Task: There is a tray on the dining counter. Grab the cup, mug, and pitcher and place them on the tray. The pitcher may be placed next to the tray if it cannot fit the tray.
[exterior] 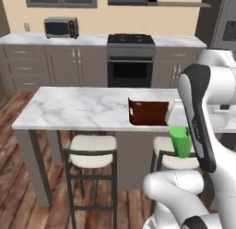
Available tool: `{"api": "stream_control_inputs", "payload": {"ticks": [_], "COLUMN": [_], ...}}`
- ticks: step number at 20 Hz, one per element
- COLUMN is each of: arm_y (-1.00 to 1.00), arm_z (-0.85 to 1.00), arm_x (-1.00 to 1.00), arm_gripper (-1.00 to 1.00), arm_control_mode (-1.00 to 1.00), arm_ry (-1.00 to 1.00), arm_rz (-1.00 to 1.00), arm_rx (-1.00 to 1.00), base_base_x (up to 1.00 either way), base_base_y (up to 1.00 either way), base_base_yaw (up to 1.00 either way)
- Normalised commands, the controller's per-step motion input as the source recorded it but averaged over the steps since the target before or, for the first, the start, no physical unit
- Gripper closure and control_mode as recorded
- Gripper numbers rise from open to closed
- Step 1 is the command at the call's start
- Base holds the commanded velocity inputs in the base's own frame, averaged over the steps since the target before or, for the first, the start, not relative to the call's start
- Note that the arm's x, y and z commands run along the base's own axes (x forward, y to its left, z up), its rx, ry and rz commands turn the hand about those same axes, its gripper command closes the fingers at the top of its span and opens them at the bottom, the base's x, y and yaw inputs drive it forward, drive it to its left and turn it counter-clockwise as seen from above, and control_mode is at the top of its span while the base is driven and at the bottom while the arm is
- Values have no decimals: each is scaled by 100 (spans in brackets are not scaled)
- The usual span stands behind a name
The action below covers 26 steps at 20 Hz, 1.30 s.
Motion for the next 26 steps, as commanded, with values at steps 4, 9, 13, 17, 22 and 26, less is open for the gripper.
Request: {"api": "stream_control_inputs", "payload": {"ticks": [4,9,13,17,22,26], "arm_y": [0,0,0,0,4,27], "arm_z": [0,0,0,0,-5,-21], "arm_x": [0,0,0,0,20,100], "arm_gripper": [100,100,100,100,100,100], "arm_control_mode": [100,100,100,100,-100,-100], "arm_ry": [0,0,0,0,0,0], "arm_rz": [0,0,0,0,0,0], "arm_rx": [0,0,0,0,0,0], "base_base_x": [55,54,84,94,69,0], "base_base_y": [0,0,0,0,7,0], "base_base_yaw": [-43,-41,-17,-1,0,0]}}
